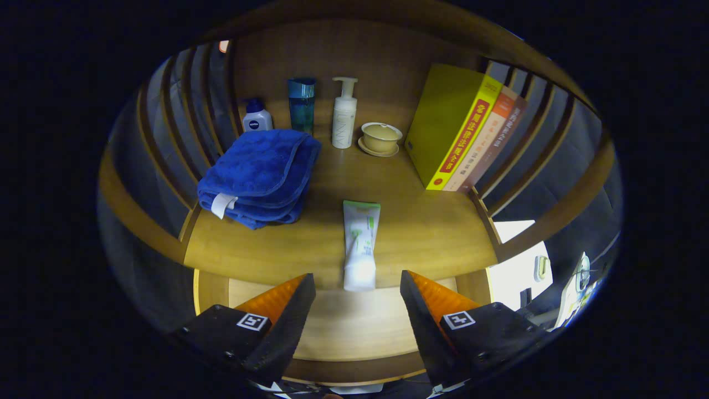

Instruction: Pull open the drawer, take out the items inside it, and place them on the countertop above the cabinet.

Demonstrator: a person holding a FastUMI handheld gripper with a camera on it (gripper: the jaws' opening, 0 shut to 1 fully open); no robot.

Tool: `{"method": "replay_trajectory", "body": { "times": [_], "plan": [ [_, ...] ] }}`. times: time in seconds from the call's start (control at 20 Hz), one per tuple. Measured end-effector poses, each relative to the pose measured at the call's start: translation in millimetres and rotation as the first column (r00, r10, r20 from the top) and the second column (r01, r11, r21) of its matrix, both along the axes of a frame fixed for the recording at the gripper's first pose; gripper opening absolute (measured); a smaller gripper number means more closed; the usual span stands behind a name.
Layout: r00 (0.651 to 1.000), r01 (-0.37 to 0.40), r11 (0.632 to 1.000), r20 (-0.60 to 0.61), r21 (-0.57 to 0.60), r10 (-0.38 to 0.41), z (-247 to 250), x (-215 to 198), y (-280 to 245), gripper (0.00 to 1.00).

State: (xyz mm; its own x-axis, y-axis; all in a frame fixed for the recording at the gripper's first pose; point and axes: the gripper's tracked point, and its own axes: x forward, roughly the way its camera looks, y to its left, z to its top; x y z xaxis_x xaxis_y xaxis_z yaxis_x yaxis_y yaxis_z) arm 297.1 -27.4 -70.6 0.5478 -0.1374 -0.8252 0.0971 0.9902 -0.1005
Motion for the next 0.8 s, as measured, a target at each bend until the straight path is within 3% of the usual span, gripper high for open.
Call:
{"method": "replay_trajectory", "body": {
  "times": [0.25,0.45,0.8],
  "plan": [
    [0.992,0.030,0.999,0.120,-0.032,-0.026,29,-49,4,0.99],
    [0.969,0.004,0.997,0.247,-0.072,0.014,55,-83,19,0.99],
    [0.846,-0.121,0.992,0.518,-0.040,0.124,98,-139,82,0.99]
  ]
}}
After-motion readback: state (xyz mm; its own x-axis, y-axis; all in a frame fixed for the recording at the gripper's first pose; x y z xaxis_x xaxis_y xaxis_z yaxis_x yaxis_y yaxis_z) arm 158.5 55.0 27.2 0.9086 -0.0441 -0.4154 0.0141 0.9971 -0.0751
